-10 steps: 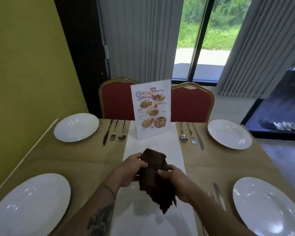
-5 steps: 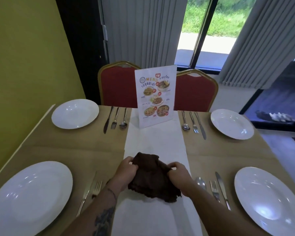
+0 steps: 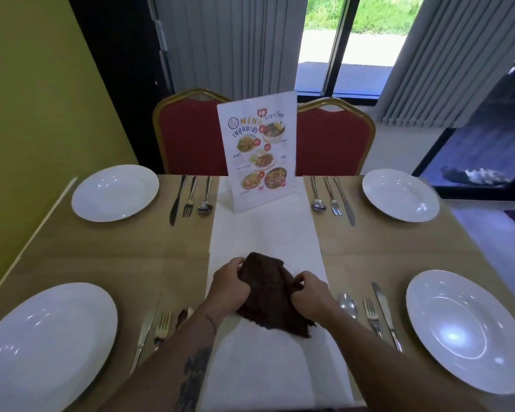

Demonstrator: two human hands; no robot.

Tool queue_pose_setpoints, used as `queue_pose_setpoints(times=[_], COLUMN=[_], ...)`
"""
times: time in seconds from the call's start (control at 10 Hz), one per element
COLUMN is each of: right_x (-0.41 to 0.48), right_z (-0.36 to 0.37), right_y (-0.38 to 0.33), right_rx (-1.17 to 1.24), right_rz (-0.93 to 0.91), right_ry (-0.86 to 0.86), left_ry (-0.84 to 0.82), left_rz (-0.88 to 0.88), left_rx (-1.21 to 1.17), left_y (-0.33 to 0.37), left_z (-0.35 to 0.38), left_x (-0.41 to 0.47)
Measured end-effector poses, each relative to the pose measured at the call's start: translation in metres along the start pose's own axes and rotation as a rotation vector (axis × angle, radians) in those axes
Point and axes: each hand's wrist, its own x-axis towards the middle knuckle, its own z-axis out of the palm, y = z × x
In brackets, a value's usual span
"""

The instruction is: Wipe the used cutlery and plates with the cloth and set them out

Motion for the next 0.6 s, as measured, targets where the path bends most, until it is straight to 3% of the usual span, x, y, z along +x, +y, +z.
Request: queue_pose_setpoints(times=[0.1, 0.2, 0.3, 0.4, 0.5, 0.6], right_x=[0.0, 0.005, 0.005, 0.001, -0.003, -0.002], right_z=[-0.005, -0.013, -0.019, -0.02, -0.02, -0.03], right_y=[0.002, 0.006, 0.015, 0.027, 0.033, 0.02], right_rx=[0.051, -0.013, -0.367, -0.721, -0.767, -0.737], right_rz=[-0.019, -0.075, -0.218, -0.303, -0.284, -0.31], right_ry=[0.047, 0.16, 0.238, 0.133, 0.033, 0.061], left_ry=[0.056, 0.007, -0.044, -0.095, -0.146, -0.123], left_rz=[0.054, 0.14, 0.235, 0.347, 0.361, 0.406], left_rx=[0.077, 0.234, 0.493, 0.752, 0.887, 0.948], left_y=[0.003, 0.001, -0.008, -0.016, -0.016, -0.001], left_z=[0.001, 0.002, 0.006, 0.012, 0.014, 0.004], left_x=[0.006, 0.004, 0.0, -0.004, -0.005, 0.0])
